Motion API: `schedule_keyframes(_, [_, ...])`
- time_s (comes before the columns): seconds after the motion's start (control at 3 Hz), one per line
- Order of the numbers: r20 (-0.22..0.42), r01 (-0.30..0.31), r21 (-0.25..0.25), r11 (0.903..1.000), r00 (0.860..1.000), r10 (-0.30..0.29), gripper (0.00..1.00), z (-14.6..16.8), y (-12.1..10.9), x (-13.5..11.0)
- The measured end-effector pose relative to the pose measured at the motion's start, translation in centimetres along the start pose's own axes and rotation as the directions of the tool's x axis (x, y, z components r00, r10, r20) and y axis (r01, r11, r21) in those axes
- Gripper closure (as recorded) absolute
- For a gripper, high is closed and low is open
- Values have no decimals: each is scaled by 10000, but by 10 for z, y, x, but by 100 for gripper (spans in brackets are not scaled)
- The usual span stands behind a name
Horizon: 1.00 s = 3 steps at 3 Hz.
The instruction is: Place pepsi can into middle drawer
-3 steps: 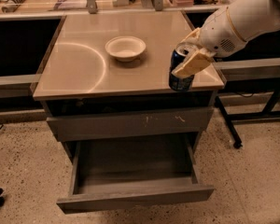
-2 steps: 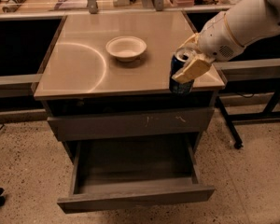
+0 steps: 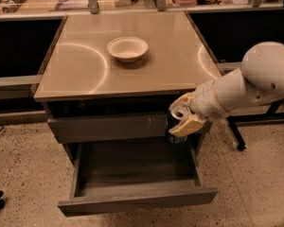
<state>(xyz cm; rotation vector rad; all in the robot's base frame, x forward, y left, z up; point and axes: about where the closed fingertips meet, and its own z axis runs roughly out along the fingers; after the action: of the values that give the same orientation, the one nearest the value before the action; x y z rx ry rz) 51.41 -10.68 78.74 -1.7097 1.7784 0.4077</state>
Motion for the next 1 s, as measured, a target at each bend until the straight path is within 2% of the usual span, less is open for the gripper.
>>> schedule_keyframes(0.33, [-698, -466, -893, 9949, 9967, 404, 100, 70, 55, 65])
schedule_keyframes(0.67, [-653, -448, -854, 9953, 9971, 392, 100, 68, 52, 62])
schedule_keyframes(1.0, [-629, -262, -712, 9971, 9978, 217, 100, 79, 55, 69])
